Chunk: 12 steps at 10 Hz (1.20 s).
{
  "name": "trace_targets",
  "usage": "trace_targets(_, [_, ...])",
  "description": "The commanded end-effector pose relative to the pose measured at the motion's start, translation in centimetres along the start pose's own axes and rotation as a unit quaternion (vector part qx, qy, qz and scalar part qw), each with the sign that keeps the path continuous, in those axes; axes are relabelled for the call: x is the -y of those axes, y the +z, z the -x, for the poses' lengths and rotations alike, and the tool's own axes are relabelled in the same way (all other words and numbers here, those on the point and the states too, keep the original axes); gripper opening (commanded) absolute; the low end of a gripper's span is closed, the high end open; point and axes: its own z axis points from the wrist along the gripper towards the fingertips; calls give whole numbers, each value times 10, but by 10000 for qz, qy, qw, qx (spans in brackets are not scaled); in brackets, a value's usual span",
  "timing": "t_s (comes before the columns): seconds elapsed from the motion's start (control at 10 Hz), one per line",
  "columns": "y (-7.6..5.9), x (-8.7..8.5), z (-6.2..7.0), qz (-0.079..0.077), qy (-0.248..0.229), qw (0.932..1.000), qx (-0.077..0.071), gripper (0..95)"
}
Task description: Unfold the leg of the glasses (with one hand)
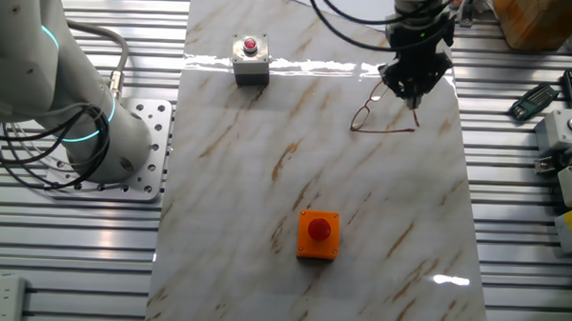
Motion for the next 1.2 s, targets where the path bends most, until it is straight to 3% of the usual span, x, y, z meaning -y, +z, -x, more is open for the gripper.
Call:
trace_targets(0.1, [0, -1, 0, 26, -61, 10000, -65, 0])
trace_targets(0.4, [-1, -1, 0, 96, -149, 9996, -206, 0])
trace_targets(1.2, [-12, 8, 3, 183, -92, 9996, -181, 0])
